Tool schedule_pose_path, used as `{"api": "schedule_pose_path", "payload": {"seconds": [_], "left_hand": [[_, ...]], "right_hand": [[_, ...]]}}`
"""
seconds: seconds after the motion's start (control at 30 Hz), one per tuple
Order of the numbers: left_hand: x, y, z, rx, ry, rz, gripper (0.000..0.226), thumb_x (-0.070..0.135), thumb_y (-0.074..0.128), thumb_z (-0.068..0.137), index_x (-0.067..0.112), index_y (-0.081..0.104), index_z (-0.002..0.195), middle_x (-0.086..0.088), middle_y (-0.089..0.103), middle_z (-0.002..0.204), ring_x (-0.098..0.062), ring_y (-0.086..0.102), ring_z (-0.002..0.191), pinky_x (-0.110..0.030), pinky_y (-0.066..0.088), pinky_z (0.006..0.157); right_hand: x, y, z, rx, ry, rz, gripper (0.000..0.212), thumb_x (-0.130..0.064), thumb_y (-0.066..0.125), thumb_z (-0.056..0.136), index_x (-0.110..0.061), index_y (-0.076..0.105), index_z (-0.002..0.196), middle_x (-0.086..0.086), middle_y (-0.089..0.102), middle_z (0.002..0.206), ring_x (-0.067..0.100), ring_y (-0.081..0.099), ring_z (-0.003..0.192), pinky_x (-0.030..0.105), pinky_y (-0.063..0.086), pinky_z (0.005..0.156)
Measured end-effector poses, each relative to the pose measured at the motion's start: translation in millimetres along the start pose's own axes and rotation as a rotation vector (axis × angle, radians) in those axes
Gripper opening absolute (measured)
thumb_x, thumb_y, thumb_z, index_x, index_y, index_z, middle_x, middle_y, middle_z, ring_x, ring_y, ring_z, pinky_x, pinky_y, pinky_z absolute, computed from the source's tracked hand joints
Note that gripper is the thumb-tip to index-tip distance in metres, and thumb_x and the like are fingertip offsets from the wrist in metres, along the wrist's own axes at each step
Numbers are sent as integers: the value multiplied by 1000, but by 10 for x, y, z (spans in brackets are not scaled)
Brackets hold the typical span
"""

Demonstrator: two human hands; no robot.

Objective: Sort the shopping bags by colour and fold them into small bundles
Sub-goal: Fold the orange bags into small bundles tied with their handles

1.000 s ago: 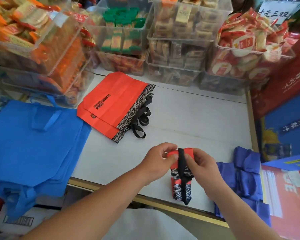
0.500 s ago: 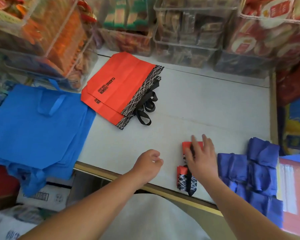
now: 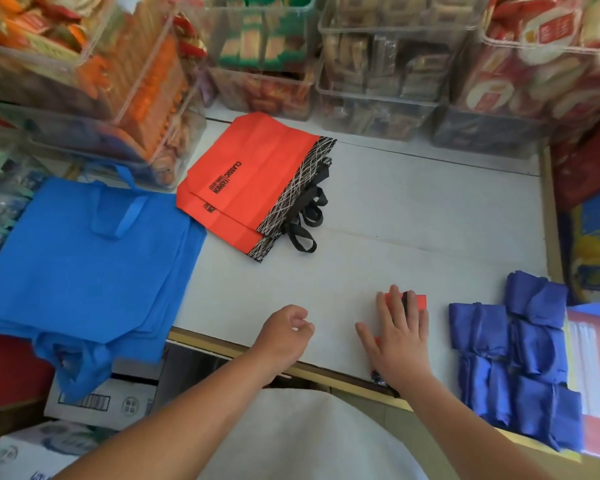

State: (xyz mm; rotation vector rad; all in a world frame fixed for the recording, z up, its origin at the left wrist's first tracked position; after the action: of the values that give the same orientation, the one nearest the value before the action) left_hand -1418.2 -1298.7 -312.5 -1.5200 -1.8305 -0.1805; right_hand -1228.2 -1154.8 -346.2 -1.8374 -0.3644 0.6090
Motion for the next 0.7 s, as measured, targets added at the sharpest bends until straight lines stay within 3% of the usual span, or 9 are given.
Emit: {"api": "schedule_pose_path", "payload": {"seconds": [0.07, 0.1, 0.13, 0.2, 0.3, 0.4, 0.47, 0.6, 0.7], "left_hand": [[-51, -152, 27, -3, 13, 8, 35, 30, 60, 100, 22, 58, 134, 7, 62, 122, -10, 58, 114, -22, 41, 96], [-74, -267, 53, -3, 24, 22, 35, 30, 60, 101, 22, 58, 134, 7, 62, 124, -10, 58, 114, -22, 41, 96], [-78, -360, 76, -1, 41, 49, 35, 30, 60, 101, 22, 57, 135, 6, 62, 125, -10, 58, 114, -22, 42, 97], [-126, -707, 171, 31, 70, 110, 35, 31, 60, 101, 23, 57, 135, 6, 62, 127, -11, 59, 114, -26, 46, 100], [-88, -1324, 496, 152, 155, 240, 36, 32, 61, 100, 18, 60, 133, 2, 63, 128, -15, 62, 112, -28, 48, 97], [167, -1793, 904, 263, 336, 390, 35, 34, 62, 98, 14, 65, 127, -4, 62, 127, -24, 62, 113, -33, 49, 95], [388, -1916, 1190, 259, 469, 445, 42, 39, 64, 95, 14, 66, 129, -6, 59, 132, -27, 61, 114, -38, 50, 98], [658, -1886, 1801, 143, 661, 587, 59, 46, 74, 89, 25, 58, 143, -11, 42, 158, -28, 41, 144, -40, 38, 116], [670, -1750, 2179, -11, 729, 771, 75, 55, 77, 83, 28, 52, 148, -8, 34, 164, -27, 31, 151, -42, 29, 122]], "right_hand": [[-260, -188, 76, 20, -20, 117, 65, -62, 27, 101, -20, 61, 138, 7, 51, 152, 29, 37, 147, 44, 21, 123], [-411, -264, 133, -9, -19, 207, 64, -61, 26, 101, -21, 71, 119, 3, 68, 130, 25, 59, 126, 40, 44, 108], [-538, -347, 163, -67, -10, 298, 63, -63, 26, 99, -22, 74, 102, -2, 75, 105, 21, 68, 99, 35, 55, 87], [-892, -377, 272, -225, -13, 431, 52, -60, 35, 100, -22, 70, 91, -4, 72, 83, 18, 67, 78, 36, 58, 73], [-1367, -397, 514, -321, 5, 616, 31, -44, 52, 103, -23, 72, 93, -7, 75, 87, 12, 69, 84, 37, 58, 83], [-1733, -392, 782, -375, 93, 700, 27, -40, 55, 102, -23, 73, 90, -9, 76, 86, 11, 70, 85, 37, 58, 86], [-1858, -361, 914, -358, 105, 645, 28, -42, 54, 101, -22, 72, 92, -6, 75, 87, 14, 70, 88, 38, 57, 86], [-1998, -310, 1160, -272, 84, 567, 23, -43, 54, 101, -32, 73, 107, -21, 71, 107, 2, 64, 101, 30, 51, 93], [-2062, -296, 1445, -99, 27, 524, 29, -37, 59, 100, -24, 68, 124, -14, 64, 126, 13, 62, 114, 27, 47, 96]]}}
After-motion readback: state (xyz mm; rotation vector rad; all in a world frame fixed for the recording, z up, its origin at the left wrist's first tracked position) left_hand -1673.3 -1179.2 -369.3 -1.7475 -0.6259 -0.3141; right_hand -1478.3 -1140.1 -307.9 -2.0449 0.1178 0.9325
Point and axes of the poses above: each hand's wrist, its own z-axis towards the middle knuckle, its own y-axis out of the palm, x = y × z, the point moved 7 cm from there along z, towards the middle knuckle
